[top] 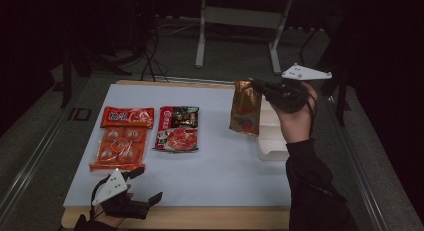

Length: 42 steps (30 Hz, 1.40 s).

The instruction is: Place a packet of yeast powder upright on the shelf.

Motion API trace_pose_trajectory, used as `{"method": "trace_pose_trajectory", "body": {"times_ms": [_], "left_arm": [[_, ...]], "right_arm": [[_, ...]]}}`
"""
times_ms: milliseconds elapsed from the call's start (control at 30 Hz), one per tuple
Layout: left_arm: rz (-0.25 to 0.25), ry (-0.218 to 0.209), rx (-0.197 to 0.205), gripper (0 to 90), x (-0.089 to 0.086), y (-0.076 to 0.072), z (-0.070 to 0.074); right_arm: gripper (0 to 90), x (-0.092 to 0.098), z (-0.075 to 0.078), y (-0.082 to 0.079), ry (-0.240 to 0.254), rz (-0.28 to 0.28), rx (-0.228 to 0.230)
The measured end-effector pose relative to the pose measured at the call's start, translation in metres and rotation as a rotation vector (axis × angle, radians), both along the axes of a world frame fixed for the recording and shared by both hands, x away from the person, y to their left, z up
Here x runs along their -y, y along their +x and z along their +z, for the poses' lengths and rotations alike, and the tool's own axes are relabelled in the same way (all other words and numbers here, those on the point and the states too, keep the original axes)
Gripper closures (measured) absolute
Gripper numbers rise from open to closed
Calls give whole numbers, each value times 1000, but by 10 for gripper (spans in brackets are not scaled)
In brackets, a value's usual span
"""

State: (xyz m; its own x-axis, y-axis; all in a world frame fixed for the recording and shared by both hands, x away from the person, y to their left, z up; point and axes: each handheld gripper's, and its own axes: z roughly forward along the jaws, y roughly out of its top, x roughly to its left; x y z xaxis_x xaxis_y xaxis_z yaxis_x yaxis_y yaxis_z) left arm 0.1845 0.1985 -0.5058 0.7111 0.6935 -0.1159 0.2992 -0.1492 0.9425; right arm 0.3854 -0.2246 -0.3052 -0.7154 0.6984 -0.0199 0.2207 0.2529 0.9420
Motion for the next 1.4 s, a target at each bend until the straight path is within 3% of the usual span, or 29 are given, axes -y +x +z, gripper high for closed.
{"method": "trace_pose_trajectory", "body": {"times_ms": [533, 733, 900, 967, 1267, 1400], "left_arm": [[41, -3, -3, 19, -6, -6, -1], [47, 1, -6, 19, -6, -7, -1], [52, 7, -7, 19, -6, -8, -1], [52, 8, -9, 19, -6, -8, -1], [62, 15, -12, 19, -7, -10, -1], [69, 12, -14, 19, -7, -11, -2]], "right_arm": [[876, 46, 5, 48, 24, -130, 2], [875, 60, 0, 66, 19, -160, 32], [876, 69, -6, 80, 25, -183, 27], [876, 72, -8, 85, 35, -184, 23], [876, 81, -20, 107, -4, -199, 9], [876, 86, -25, 119, -10, -171, 15]]}}
